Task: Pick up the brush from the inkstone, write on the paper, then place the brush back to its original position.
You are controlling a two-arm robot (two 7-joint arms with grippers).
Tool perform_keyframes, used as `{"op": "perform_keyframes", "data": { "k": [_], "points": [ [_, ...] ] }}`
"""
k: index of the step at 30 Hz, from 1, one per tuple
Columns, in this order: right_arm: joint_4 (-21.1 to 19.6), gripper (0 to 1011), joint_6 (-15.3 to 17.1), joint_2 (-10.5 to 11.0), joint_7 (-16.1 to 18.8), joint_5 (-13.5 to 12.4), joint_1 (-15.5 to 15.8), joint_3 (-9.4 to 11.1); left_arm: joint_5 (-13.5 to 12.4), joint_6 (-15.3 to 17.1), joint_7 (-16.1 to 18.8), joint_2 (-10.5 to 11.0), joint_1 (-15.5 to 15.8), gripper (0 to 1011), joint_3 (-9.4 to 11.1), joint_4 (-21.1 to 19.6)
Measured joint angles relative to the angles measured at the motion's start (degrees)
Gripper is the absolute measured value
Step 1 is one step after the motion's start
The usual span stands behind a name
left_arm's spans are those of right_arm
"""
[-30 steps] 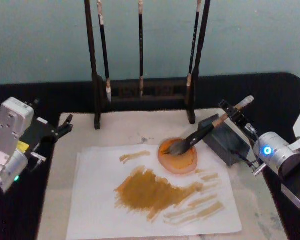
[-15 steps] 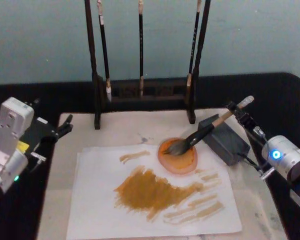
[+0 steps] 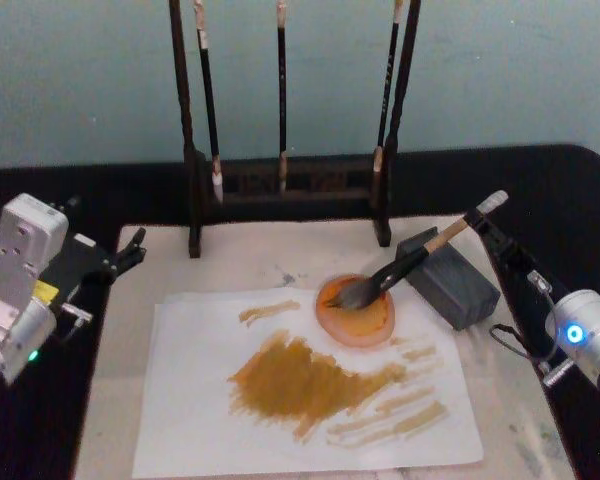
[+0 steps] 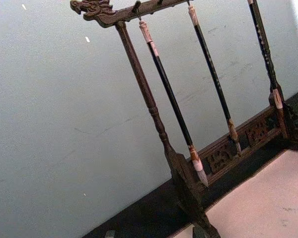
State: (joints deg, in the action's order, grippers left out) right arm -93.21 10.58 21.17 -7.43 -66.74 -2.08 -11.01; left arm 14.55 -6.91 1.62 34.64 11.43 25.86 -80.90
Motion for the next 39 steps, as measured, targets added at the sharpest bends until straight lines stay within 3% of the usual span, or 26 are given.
{"op": "perform_keyframes", "data": {
  "k": [2,5,6,7,9,11,12,14,15,18,19,22,29,39],
  "points": [
    [-1.2,1000,-1.1,0.6,-0.5,1.5,0.7,-0.6,0.0,0.0,0.0,0.0,0.0,1010,0.0,0.0],
    [-2.7,1000,-3.7,1.9,-1.7,7.1,1.5,-2.5,0.0,0.0,0.0,0.0,0.0,1010,0.0,0.0],
    [-2.7,1000,-3.7,1.9,-1.7,7.1,1.5,-2.5,0.0,0.0,0.0,0.0,0.0,1010,0.0,0.0],
    [-3.0,1000,-4.7,2.3,-2.1,10.2,1.6,-3.5,0.0,0.0,0.0,0.0,0.0,1010,0.0,0.0],
    [-3.1,1000,-5.6,2.6,-2.7,13.4,1.6,-4.5,0.0,0.0,0.0,0.0,0.0,1010,0.0,0.0],
    [-3.0,1000,-7.0,3.0,-3.8,18.3,1.3,-6.0,0.0,0.0,0.0,0.0,0.0,1010,0.0,0.0],
    [-2.7,1000,-7.9,3.3,-4.6,21.7,1.0,-7.1,0.0,0.0,0.0,0.0,0.0,1010,0.0,0.0],
    [-2.3,1000,-8.6,3.6,-5.4,25.3,0.7,-8.2,0.0,0.0,0.0,0.0,0.0,1010,0.0,0.0],
    [-1.9,1000,-9.2,3.9,-6.2,28.5,0.4,-9.2,0.0,0.0,0.0,0.0,0.0,1010,0.0,0.0],
    [-1.1,1000,-10.0,4.2,-7.5,33.9,-0.2,-11.0,0.0,0.0,0.0,0.0,0.0,1009,0.0,0.0],
    [-1.1,1000,-10.0,4.2,-7.5,33.9,-0.2,-11.0,0.0,0.0,0.0,0.0,0.0,1010,0.0,0.0],
    [0.0,1000,-10.7,4.4,-8.3,39.3,-1.0,-12.9,0.0,0.0,0.0,0.0,0.0,1010,0.0,0.0],
    [1.3,1000,-11.2,4.1,-8.3,44.7,-1.8,-15.0,0.0,0.0,0.0,0.0,0.0,1010,0.0,0.0],
    [2.3,1000,-11.0,2.7,-6.8,47.1,-1.8,-15.7,0.0,0.0,0.0,0.0,0.0,1010,0.0,0.0]
  ]
}}
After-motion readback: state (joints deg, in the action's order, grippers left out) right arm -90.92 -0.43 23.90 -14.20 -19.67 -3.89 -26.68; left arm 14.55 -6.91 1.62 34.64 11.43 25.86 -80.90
